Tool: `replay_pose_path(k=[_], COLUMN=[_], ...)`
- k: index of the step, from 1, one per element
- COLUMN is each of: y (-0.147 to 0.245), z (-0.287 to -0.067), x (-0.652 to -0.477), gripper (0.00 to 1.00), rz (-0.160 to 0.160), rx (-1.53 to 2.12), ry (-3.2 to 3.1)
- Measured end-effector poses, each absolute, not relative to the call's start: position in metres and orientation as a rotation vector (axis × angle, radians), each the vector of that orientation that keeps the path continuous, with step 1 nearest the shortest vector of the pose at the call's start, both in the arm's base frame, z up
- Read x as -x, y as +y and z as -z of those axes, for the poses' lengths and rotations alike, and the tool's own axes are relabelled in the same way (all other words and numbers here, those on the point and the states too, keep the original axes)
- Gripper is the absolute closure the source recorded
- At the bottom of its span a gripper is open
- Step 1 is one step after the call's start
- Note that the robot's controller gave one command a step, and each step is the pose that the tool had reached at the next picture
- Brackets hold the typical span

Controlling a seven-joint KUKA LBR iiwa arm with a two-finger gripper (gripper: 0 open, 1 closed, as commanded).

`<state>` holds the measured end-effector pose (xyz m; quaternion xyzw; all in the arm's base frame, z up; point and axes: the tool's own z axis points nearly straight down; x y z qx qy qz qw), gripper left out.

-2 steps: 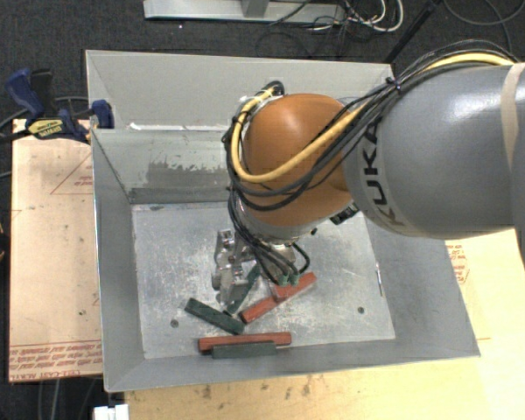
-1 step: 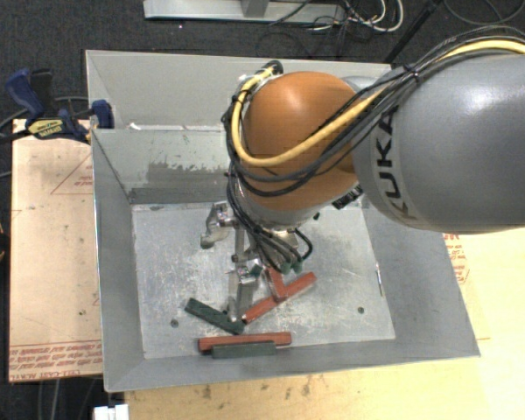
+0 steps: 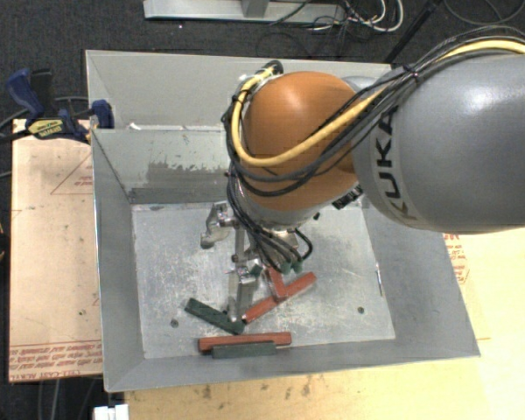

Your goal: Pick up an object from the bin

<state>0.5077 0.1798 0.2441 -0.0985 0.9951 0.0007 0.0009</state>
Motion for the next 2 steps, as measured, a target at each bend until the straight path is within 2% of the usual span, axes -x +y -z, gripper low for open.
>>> replay_pose_path(k=[1,2], y=[0.18,0.182], z=[-0.205,-0.145], x=[-0.504,-0.504], gripper=[0.0,0.0], rz=[-0.003,-0.003], rx=[0.4,0.429], ry=[3.109,3.107])
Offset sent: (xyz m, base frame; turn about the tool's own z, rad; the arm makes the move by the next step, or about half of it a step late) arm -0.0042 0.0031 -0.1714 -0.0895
